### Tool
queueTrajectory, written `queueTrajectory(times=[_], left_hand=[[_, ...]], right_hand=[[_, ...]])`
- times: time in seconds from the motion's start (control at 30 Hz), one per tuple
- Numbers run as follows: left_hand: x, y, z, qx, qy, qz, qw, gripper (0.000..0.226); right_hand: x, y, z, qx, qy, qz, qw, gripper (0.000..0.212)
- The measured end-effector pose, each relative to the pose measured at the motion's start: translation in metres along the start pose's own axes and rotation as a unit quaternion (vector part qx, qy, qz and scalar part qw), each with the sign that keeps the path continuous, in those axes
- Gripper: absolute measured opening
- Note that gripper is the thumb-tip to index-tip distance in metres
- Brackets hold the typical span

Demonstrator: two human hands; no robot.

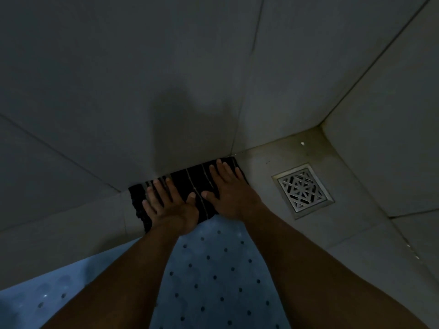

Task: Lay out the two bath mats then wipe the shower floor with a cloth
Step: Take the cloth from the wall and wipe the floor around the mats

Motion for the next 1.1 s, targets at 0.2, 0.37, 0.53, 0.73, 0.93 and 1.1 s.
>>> queueTrajectory(times=[0.2, 0.37, 0.53, 0.73, 0.93, 1.1], left_hand=[[-0.002, 0.004, 0.005, -0.001, 0.006, 0.007, 1.0, 0.077], [-0.005, -0.001, -0.019, -0.063, 0.034, -0.006, 0.997, 0.079], [-0.014, -0.005, -0.061, -0.147, 0.08, -0.016, 0.986, 0.079], [-0.017, -0.005, -0.074, -0.2, 0.127, 0.003, 0.971, 0.079], [-0.016, -0.005, -0.088, -0.289, 0.187, 0.0, 0.939, 0.081], [-0.033, -0.021, -0.114, -0.357, 0.238, -0.002, 0.903, 0.083]], right_hand=[[-0.006, -0.001, 0.006, -0.023, -0.016, 0.009, 1.0, 0.075], [-0.001, -0.008, -0.013, -0.087, -0.002, 0.0, 0.996, 0.073], [0.011, -0.039, -0.052, -0.153, 0.017, -0.024, 0.988, 0.071], [-0.006, -0.06, -0.06, -0.206, 0.014, -0.039, 0.978, 0.062], [-0.028, -0.079, -0.063, -0.271, 0.033, -0.07, 0.96, 0.057], [-0.034, -0.126, -0.075, -0.323, 0.048, -0.103, 0.939, 0.061]])
Point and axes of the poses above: each hand's wrist, its own y-axis towards the middle knuckle, its own x-axis out of the back of the hand, z = x × y, the point moved 5 cm from there along y, towards the middle knuckle, and after that the axes turned 2 degrees about -x, right-handed, at the moved point
